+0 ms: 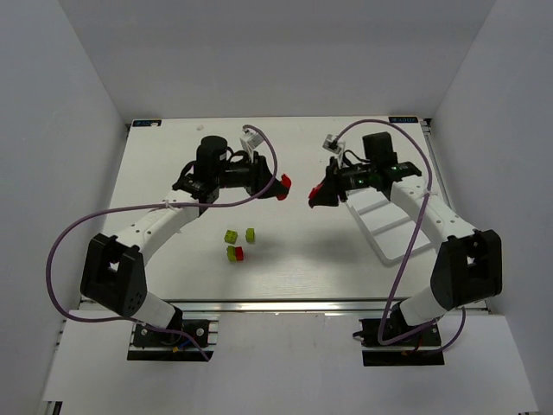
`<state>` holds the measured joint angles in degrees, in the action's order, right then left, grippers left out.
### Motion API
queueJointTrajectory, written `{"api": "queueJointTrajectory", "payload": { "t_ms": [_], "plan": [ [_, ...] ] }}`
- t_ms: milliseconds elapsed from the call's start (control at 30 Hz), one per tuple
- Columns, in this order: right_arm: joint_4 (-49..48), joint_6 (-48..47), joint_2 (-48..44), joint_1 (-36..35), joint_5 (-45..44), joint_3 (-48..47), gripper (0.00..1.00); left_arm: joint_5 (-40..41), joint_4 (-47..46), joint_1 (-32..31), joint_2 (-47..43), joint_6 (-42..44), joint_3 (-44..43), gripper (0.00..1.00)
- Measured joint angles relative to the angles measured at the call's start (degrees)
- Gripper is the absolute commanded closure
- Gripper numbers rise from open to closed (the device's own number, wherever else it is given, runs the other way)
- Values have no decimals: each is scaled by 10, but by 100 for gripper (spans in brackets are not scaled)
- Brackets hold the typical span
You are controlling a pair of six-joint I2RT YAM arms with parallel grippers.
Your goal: Sort the legos into containers by color
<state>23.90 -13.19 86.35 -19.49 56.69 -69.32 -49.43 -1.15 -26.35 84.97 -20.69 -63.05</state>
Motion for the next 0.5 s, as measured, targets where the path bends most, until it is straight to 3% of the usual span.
{"api": "queueJointTrajectory", "payload": {
  "t_ms": [200, 367, 500],
  "plan": [
    [21, -38, -11, 86, -103, 47, 100, 80, 31, 9, 0, 16, -12, 100],
    [-27, -32, -44, 110, -307, 101, 100, 94, 28, -9, 12, 18, -12, 100],
    [-67, -33, -35, 120, -419, 109, 100, 101, 25, -24, 29, 18, -12, 100]
  ]
}}
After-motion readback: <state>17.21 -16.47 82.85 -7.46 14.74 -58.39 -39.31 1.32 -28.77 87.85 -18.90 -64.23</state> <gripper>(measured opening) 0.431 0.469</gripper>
